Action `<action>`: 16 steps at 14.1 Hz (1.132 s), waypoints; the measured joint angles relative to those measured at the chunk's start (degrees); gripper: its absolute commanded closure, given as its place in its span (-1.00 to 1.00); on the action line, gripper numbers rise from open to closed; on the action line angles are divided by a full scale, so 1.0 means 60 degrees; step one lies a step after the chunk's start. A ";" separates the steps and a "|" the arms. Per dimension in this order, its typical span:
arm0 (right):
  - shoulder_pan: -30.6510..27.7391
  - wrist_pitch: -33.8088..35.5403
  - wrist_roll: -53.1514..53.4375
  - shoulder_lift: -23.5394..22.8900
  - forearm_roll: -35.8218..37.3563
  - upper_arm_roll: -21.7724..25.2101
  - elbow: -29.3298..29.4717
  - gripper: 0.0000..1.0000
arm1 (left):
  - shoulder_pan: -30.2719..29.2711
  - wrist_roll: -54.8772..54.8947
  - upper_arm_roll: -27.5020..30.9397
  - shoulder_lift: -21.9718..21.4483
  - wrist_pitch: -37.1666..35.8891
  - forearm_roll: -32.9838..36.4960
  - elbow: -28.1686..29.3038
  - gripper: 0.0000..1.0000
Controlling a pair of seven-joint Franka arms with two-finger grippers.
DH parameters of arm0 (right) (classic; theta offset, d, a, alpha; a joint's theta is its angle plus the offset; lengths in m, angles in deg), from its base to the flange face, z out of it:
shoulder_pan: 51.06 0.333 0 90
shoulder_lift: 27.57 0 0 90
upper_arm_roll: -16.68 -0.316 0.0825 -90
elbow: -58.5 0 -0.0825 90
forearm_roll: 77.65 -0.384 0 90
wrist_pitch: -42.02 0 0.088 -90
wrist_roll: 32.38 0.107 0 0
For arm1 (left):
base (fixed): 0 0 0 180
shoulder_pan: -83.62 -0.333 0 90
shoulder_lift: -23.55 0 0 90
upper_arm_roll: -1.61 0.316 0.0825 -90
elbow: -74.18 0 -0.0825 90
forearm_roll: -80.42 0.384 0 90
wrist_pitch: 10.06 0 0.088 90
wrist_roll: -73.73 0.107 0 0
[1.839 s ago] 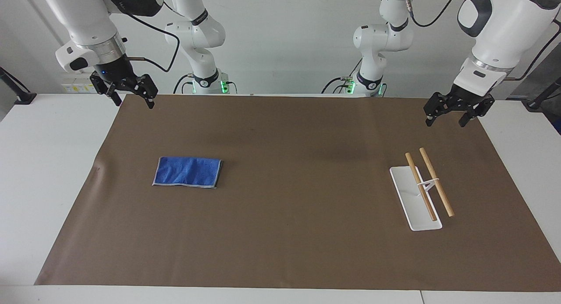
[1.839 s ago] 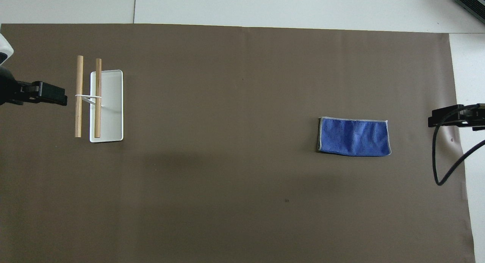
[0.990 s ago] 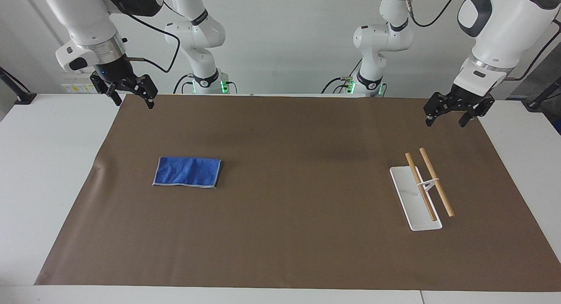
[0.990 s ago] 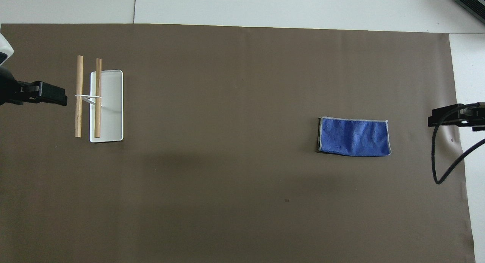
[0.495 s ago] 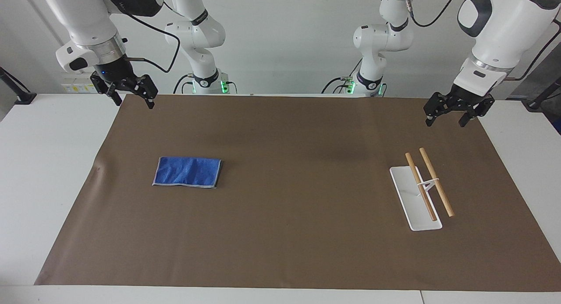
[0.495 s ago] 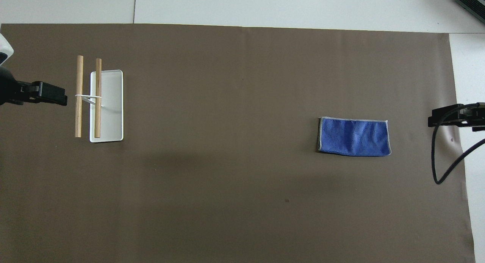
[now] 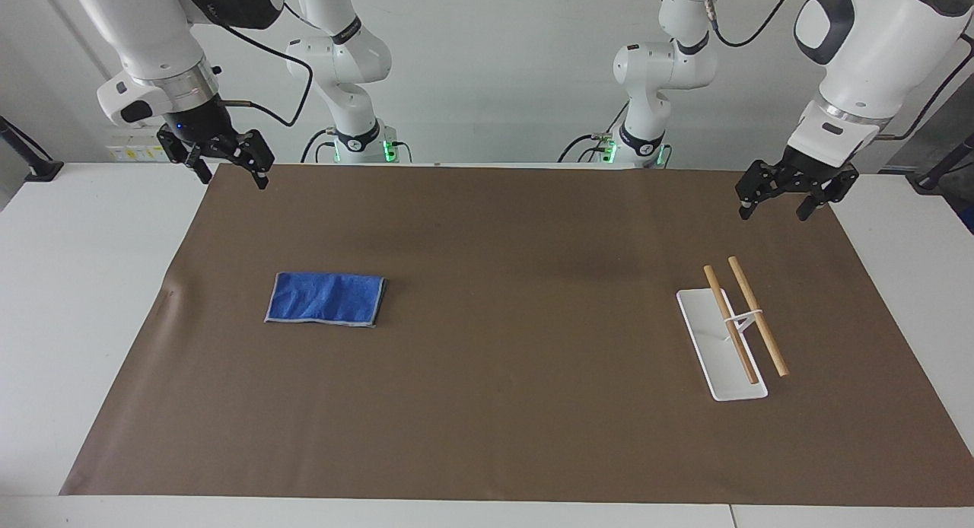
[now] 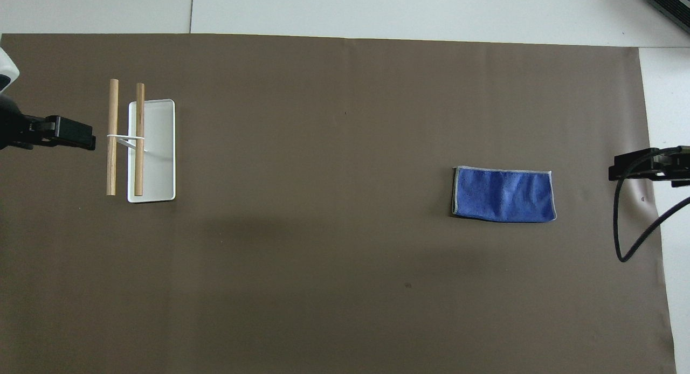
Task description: Right arm passes towel to left arm to hang
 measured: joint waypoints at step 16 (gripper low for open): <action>0.0285 -0.5813 -0.0245 -0.1458 -0.0020 -0.0119 -0.3426 -1.00 | 0.0000 0.0000 0.0000 0.0000 0.0000 0.0000 0.0001 -1.00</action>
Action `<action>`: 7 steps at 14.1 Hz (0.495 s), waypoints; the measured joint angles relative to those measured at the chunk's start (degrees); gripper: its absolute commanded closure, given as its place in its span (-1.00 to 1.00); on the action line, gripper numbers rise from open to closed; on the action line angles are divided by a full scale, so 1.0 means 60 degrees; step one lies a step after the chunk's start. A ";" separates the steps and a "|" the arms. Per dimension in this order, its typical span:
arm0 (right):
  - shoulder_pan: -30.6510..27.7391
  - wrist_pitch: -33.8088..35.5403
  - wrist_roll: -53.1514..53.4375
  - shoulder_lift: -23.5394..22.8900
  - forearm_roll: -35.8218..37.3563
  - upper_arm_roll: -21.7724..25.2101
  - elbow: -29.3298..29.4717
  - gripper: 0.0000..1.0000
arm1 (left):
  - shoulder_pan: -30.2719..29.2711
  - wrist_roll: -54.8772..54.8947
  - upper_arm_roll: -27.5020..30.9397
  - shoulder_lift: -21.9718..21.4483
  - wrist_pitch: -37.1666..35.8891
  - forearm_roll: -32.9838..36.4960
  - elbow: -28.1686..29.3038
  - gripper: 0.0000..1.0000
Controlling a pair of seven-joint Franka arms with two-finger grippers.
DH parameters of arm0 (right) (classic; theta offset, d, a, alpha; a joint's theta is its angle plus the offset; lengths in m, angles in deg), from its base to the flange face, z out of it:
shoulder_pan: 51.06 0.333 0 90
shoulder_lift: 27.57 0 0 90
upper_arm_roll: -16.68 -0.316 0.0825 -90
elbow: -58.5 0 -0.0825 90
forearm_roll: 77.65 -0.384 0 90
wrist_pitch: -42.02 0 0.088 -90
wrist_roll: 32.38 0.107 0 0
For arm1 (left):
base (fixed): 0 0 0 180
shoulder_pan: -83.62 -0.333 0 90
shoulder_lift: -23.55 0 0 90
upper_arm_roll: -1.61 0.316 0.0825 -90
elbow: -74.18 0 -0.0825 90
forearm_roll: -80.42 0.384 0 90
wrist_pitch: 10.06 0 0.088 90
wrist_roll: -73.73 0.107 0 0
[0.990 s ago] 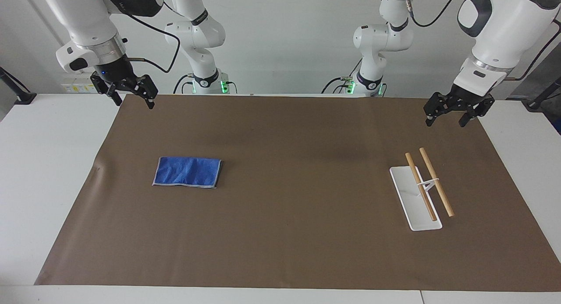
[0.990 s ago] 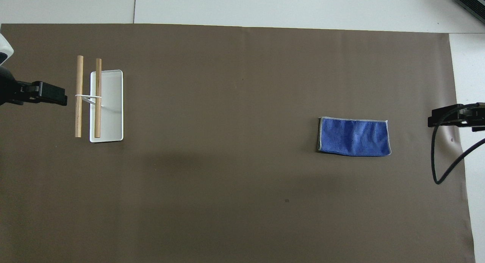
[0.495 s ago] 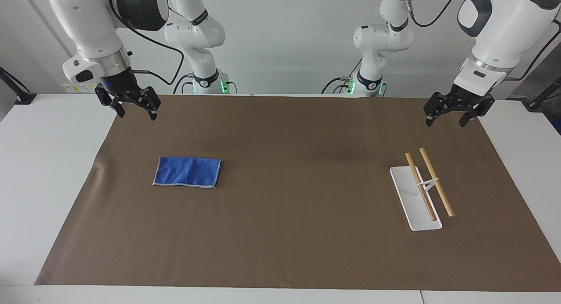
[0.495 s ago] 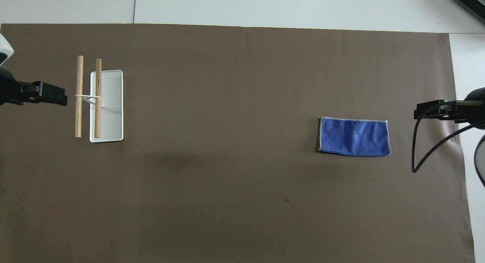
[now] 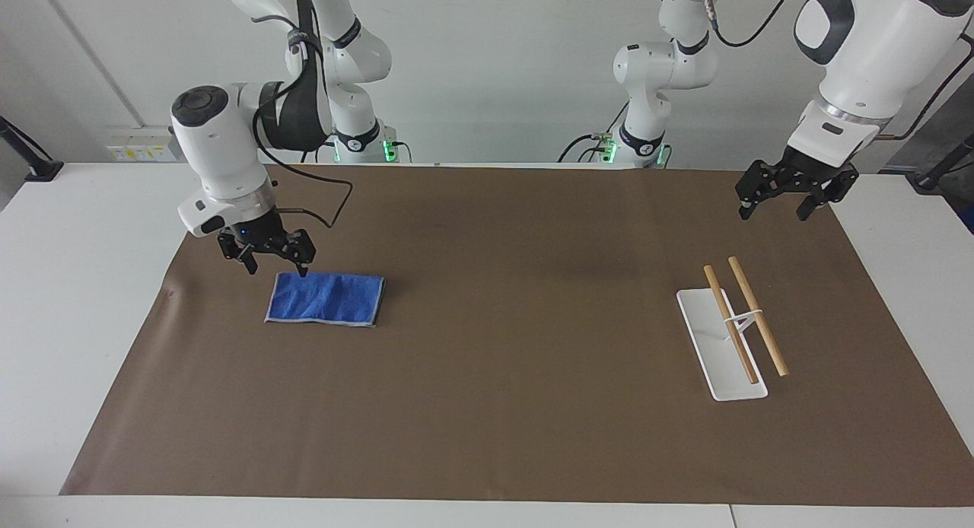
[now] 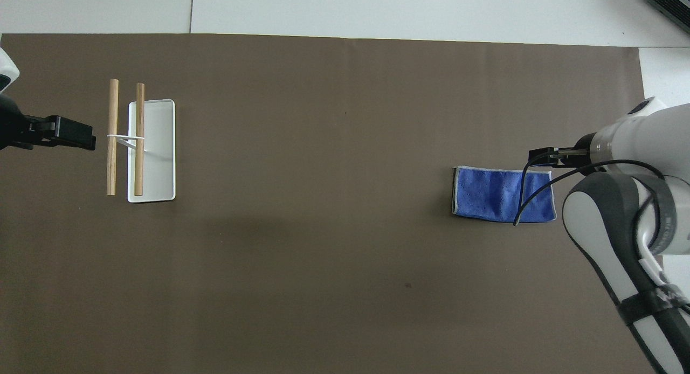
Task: Right arm passes towel to left arm to hang
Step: 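Reach the right gripper down and grasp the blue towel's edge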
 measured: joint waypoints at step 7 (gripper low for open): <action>0.0181 -0.1763 -0.0115 -0.0840 -0.0173 -0.0009 -0.1233 -1.00 | 0.0000 0.0000 0.0000 0.0000 0.0000 0.0000 0.0000 -1.00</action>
